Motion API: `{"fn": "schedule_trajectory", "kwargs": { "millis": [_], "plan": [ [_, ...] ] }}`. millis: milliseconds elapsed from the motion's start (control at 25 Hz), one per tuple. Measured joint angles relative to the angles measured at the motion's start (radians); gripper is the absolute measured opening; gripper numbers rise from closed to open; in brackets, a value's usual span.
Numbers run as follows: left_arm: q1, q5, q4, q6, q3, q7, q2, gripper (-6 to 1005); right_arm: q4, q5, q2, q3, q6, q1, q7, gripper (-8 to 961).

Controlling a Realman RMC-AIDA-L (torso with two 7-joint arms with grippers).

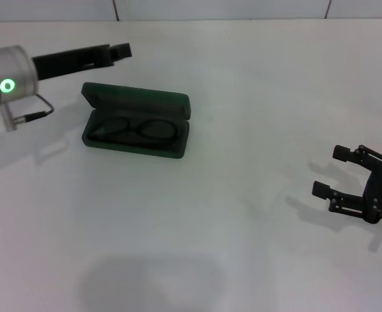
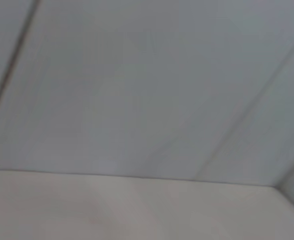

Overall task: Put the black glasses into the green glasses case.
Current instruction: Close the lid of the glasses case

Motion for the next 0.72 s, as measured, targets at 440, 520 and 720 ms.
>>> {"fn": "schedule_trajectory", "kwargs": {
  "millis": [440, 520, 720],
  "plan": [
    [-0.058, 0.224, 0.031, -0.485, 0.475, -0.398, 0.002, 107, -0.002, 0.003, 0.000, 0.000, 0.013, 0.000, 0.000, 873],
    [-0.055, 0.268, 0.055, -0.502, 0.514, -0.462, 0.001, 107, 0.000, 0.004, 0.000, 0.000, 0.018, 0.000, 0.000, 873],
    [-0.016, 0.316, 0.128, -0.507, 0.560, -0.523, 0.000, 108, 0.000, 0.002, 0.000, 0.000, 0.023, 0.000, 0.000, 873]
  ]
}}
